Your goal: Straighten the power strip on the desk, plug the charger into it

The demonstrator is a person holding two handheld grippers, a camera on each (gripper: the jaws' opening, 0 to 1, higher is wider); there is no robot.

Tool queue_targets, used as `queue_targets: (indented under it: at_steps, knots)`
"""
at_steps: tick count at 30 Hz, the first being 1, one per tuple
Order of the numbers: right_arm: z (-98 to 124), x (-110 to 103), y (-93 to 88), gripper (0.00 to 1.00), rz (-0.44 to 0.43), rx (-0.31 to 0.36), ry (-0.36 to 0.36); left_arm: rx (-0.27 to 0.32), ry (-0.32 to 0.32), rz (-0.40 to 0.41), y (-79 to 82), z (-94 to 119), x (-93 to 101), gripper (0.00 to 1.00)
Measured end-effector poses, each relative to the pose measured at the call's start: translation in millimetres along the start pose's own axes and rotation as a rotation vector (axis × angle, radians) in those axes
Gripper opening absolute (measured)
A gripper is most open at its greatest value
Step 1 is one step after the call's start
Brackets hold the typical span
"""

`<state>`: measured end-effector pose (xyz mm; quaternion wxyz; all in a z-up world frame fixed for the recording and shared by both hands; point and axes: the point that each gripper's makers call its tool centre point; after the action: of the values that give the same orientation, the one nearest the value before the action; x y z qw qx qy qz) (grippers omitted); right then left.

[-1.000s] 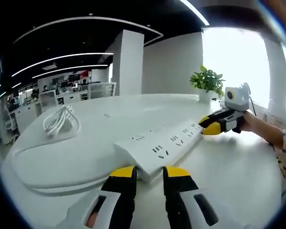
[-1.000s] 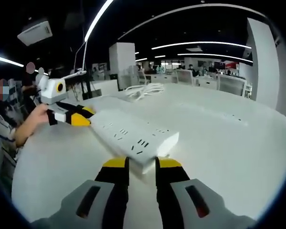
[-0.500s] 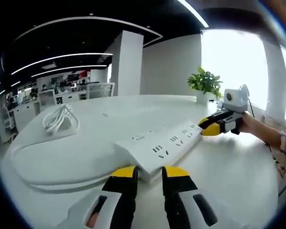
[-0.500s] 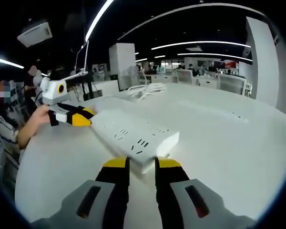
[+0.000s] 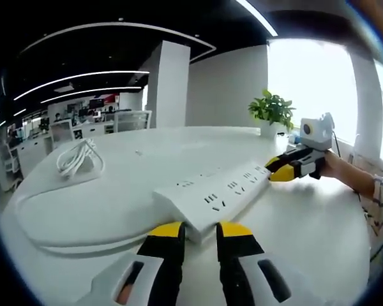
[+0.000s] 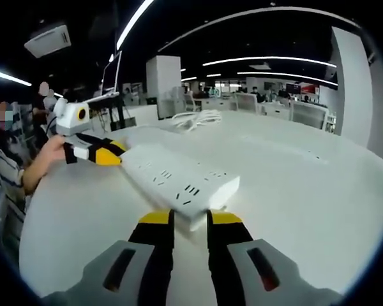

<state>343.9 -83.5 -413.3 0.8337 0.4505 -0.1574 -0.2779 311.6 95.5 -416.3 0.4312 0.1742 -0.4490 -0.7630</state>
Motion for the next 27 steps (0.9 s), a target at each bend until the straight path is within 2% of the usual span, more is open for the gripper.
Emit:
queue_targets:
  at_steps: [9, 27]
  knots:
    - [6, -3, -4.1, 0.19, 0.006, -0.003, -0.003, 0.001, -0.005, 0.0, -1.2, 2, 4.5, 0.19]
    - [17, -6, -10.8, 0.17, 0.019, -0.021, -0.012, -0.033, 0.001, -0.04, -4.9, 5, 15.2, 0.19]
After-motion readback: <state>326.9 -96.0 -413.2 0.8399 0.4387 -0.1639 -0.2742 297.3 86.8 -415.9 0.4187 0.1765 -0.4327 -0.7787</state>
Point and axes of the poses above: the point that each gripper's makers call its tool centre point, and the gripper's own axes: z roughly backward along the fingers, x roughly to its right, y roughly out of its top, and after that the axes turned 10 degrees about -x, right-handed
